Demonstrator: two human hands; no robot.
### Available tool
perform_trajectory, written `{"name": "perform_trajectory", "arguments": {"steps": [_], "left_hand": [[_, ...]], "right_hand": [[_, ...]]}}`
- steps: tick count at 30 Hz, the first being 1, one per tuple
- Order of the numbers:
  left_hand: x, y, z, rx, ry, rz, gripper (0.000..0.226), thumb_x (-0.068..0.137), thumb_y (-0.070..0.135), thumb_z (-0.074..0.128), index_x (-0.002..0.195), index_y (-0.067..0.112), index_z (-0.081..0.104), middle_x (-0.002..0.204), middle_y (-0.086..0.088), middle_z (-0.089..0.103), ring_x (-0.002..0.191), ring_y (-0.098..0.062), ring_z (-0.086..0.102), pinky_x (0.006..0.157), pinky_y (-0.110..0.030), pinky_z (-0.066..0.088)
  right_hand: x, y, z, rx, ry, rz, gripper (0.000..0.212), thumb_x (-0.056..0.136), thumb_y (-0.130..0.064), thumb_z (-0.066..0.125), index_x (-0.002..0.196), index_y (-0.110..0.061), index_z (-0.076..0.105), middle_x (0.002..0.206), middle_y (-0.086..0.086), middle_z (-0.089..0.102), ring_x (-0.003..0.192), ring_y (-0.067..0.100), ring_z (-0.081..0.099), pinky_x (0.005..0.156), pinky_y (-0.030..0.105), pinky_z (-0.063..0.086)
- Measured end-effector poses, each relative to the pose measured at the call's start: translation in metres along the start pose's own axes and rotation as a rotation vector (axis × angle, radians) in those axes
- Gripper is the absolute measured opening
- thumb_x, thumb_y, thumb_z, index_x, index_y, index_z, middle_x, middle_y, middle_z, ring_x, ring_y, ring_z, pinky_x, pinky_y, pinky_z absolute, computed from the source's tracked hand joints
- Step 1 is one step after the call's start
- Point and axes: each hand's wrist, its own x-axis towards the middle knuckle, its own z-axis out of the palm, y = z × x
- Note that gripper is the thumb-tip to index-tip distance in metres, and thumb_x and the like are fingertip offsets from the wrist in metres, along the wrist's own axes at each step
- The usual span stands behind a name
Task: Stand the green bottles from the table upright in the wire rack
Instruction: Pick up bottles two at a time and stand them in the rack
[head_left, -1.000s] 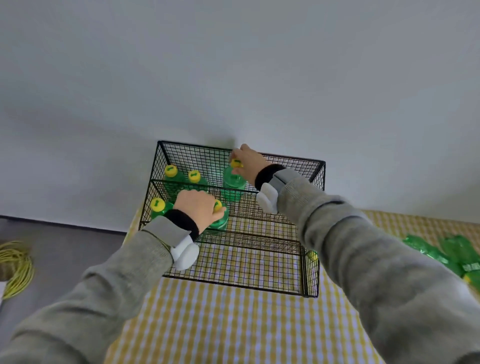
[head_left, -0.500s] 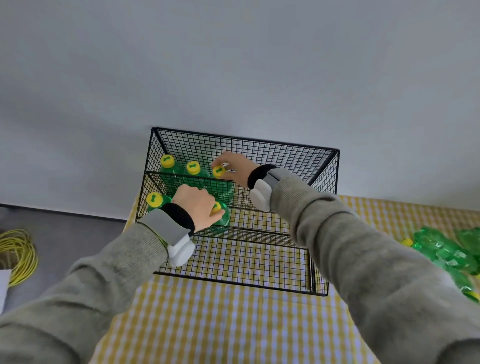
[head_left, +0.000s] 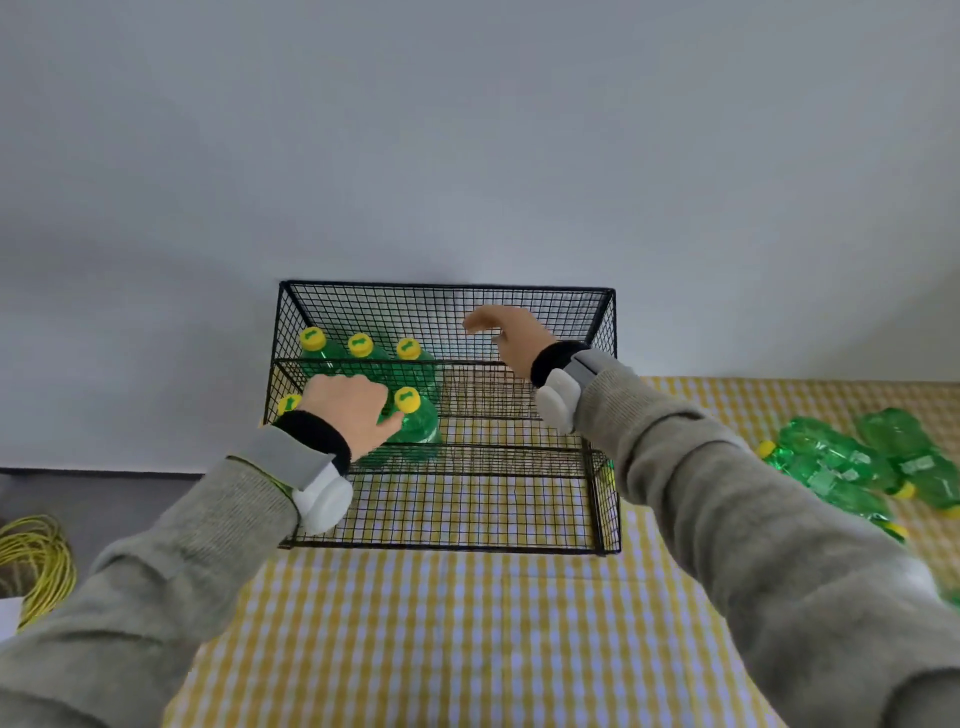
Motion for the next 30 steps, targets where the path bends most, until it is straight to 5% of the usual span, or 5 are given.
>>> {"name": "perform_trajectory", "arguments": {"steps": [7,12,17,19,30], "left_hand": [[-0.005,0.05,-0.034,0.011,0.072,0.012,0.034,0.097,0.038,0.033,0.103,0.016,0.058,0.085,-0.002,0.054,0.076,-0.024,0.053,0.068,-0.03,0.043],[0.021,0.062,-0.01,0.073,-0.07,-0.101,0.048,0.094,0.04,0.046,0.136,0.018,0.039,0.137,-0.015,0.045,0.124,-0.033,0.047,0.103,-0.042,0.038],[0.031,0.069,0.016,0.07,-0.201,-0.163,0.051,0.092,0.015,0.049,0.141,0.015,0.033,0.14,-0.02,0.036,0.124,-0.036,0.047,0.103,-0.039,0.041],[0.03,0.069,0.018,0.046,-0.146,-0.159,0.048,0.091,0.01,0.049,0.138,0.012,0.038,0.135,-0.02,0.04,0.12,-0.037,0.049,0.102,-0.039,0.043],[0.02,0.054,0.022,0.028,-0.156,-0.079,0.049,0.093,0.004,0.046,0.139,0.019,0.041,0.143,-0.017,0.036,0.125,-0.038,0.045,0.106,-0.04,0.039]], "right_hand": [[-0.089,0.076,-0.059,0.099,0.295,0.097,0.053,0.069,0.026,0.026,0.098,0.006,0.066,0.087,0.018,0.063,0.082,0.022,0.056,0.075,0.026,0.045],[-0.152,0.137,-0.079,0.06,0.313,0.3,0.043,0.077,0.017,0.035,0.095,-0.002,0.069,0.088,0.021,0.07,0.087,0.032,0.065,0.083,0.036,0.052],[-0.187,0.157,-0.072,-0.047,0.165,0.423,0.04,0.084,0.01,0.037,0.105,-0.003,0.068,0.105,0.016,0.071,0.101,0.03,0.064,0.076,0.025,0.049],[-0.192,0.163,-0.062,-0.06,0.064,0.487,0.039,0.088,0.005,0.036,0.108,-0.007,0.067,0.114,0.014,0.068,0.106,0.03,0.062,0.088,0.033,0.051],[-0.185,0.15,-0.028,-0.134,-0.17,0.493,0.035,0.092,-0.002,0.039,0.116,-0.011,0.064,0.123,0.014,0.063,0.112,0.029,0.059,0.094,0.034,0.048]]}}
